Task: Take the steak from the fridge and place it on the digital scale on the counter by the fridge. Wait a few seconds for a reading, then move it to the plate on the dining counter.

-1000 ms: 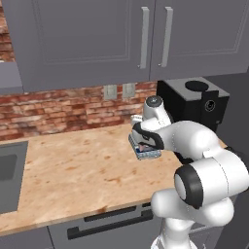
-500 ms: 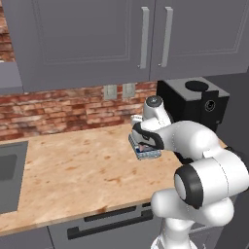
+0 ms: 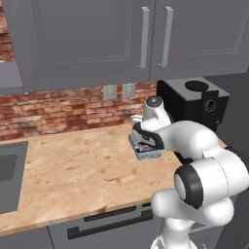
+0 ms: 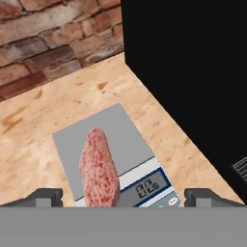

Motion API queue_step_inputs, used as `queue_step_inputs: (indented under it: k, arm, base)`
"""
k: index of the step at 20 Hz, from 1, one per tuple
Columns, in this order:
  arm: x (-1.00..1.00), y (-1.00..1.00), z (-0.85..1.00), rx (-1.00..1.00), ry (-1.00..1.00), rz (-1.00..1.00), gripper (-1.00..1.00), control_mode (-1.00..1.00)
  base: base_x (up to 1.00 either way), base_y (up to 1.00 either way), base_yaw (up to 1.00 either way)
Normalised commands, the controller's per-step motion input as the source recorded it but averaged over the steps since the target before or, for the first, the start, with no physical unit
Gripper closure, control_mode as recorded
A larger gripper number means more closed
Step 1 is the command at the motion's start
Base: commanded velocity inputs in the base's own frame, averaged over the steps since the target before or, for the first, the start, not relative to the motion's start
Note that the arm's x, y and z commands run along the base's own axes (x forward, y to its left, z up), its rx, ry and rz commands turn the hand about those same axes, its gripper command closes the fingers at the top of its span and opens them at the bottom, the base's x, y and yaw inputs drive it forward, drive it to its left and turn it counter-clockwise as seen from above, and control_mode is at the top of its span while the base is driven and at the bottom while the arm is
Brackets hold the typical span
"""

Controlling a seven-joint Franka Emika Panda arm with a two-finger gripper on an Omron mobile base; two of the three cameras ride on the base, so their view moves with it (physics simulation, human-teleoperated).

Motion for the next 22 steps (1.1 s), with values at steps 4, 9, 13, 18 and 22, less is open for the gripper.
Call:
queue_step_inputs:
  k: [4,9,13,18,22]
  arm:
    - [0.00,0.00,-0.01,0.00,0.00,0.00,-1.00,-1.00]
    - [0.00,0.00,0.00,0.00,0.00,0.00,-1.00,-1.00]
    - [0.00,0.00,0.00,0.00,0.01,0.00,-1.00,-1.00]
    - [0.00,0.00,0.00,0.00,0.00,0.00,-1.00,-1.00]
    - [0.00,0.00,0.00,0.00,0.00,0.00,-1.00,-1.00]
  base:
    - [0.00,0.00,0.00]
    - [0.00,0.00,0.00]
    - [0.00,0.00,0.00]
    - [0.00,0.00,0.00]
    - [0.00,0.00,0.00]
